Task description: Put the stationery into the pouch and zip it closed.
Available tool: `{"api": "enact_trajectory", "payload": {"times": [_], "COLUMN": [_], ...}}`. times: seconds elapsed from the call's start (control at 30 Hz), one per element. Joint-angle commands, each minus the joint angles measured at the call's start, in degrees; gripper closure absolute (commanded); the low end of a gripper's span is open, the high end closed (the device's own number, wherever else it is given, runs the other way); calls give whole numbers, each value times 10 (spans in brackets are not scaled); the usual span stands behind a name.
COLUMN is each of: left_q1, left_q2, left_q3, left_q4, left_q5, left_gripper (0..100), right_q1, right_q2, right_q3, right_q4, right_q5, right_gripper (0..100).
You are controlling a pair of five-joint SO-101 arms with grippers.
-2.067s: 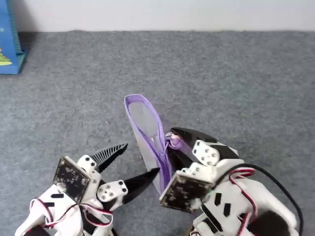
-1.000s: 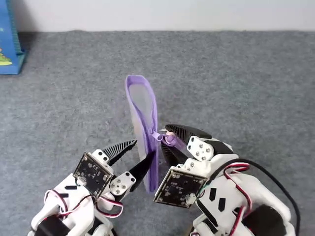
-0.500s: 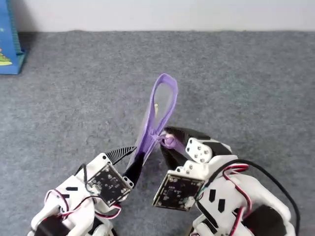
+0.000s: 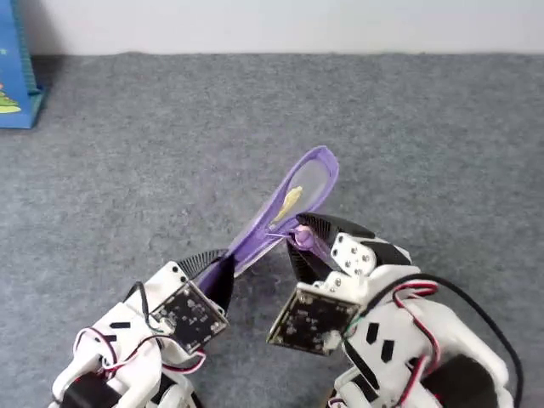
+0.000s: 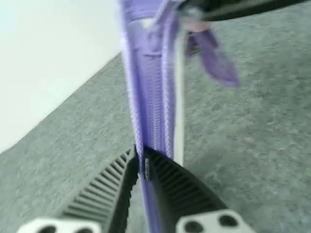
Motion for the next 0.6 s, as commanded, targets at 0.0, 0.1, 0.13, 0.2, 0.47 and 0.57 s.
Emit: {"api": "enact_trajectory", "payload": {"times": [0.0, 0.1, 0.13, 0.2, 0.47, 0.57], "left_q1": [-40, -45, -45, -45, -34, 5], "left_q2": [7, 7, 7, 7, 7, 7], "left_q3": [-36, -52, -58, -71, -122, -147], "left_q4": [-11, 2, 7, 13, 15, 41], "left_q5": [29, 84, 98, 114, 118, 119], "left_gripper": [932, 787, 745, 700, 697, 697], "right_q1": [7, -22, -30, -40, -51, -52], "right_q2": [3, 4, 4, 4, 48, 55], "right_q3": [-33, -31, -31, -31, -32, -33], "right_q4": [-17, -14, -14, -17, -19, -19], "right_q5": [4, 2, 1, -2, -19, -19], "right_gripper": [990, 990, 990, 990, 990, 990]}}
